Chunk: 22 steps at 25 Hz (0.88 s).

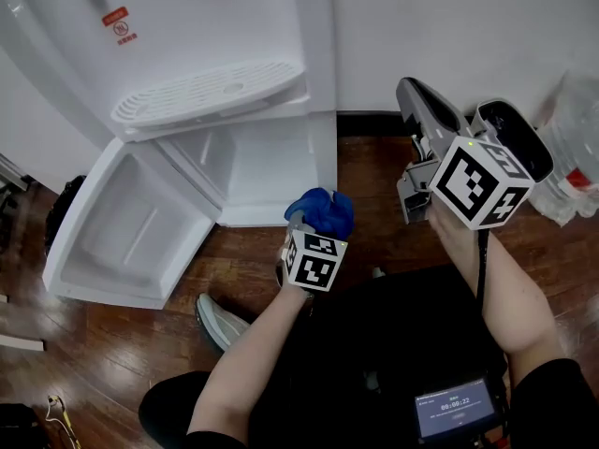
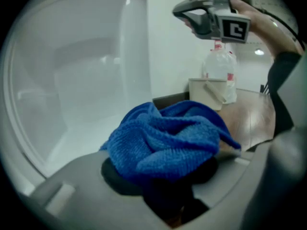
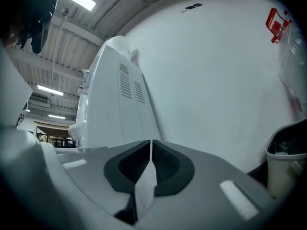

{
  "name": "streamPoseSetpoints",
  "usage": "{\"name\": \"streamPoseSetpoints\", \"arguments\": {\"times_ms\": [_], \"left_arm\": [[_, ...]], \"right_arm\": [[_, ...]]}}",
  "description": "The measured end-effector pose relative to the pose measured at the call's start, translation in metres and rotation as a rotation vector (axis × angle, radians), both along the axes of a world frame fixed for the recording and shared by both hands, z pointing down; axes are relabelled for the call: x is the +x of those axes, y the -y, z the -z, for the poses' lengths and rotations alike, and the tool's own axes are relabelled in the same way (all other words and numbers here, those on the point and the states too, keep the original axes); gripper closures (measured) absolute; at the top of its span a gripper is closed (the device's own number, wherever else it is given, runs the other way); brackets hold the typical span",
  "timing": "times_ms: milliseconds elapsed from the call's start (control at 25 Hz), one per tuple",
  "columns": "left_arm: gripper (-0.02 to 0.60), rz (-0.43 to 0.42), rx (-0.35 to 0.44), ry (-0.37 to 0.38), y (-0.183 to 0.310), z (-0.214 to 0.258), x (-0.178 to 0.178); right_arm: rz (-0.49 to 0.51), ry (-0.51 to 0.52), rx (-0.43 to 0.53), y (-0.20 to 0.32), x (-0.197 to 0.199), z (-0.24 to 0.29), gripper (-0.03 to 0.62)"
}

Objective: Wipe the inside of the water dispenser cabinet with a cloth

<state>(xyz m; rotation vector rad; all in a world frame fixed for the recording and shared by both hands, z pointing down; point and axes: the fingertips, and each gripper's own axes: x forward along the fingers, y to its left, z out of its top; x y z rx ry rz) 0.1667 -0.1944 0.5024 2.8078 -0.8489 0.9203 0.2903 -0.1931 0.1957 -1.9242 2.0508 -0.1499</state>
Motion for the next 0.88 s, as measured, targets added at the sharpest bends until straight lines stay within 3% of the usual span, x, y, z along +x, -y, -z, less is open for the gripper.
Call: {"name": "streamPoseSetpoints", "arguments": {"times_ms": [160, 280, 400, 600, 880], "left_arm": [[0.382, 0.033, 0.126, -0.034, 0.001, 0.031, 0.018], [0.383, 0.071, 0.16, -0.118, 0.01, 0.073, 0.018], [0.385, 0.068, 0.18, -0.155, 0.015, 0.114, 0.011], [0.385, 0.067, 0.265, -0.197, 0.017, 0.179, 0.008], [0.385, 0.097, 0.314, -0.376, 0.014, 0.263, 0.016]], "right_arm": [[0.037, -0.062, -0.047, 0.004, -0.013, -0.011, 0.579], [0.099, -0.145, -0.105, 0.01, -0.029, -0.025, 0.582], [0.118, -0.193, -0.129, 0.014, -0.038, -0.03, 0.582], [0.107, -0.167, -0.152, 0.014, -0.03, -0.034, 0.582], [0.141, -0.116, -0.159, 0.015, -0.032, -0.037, 0.582]]}}
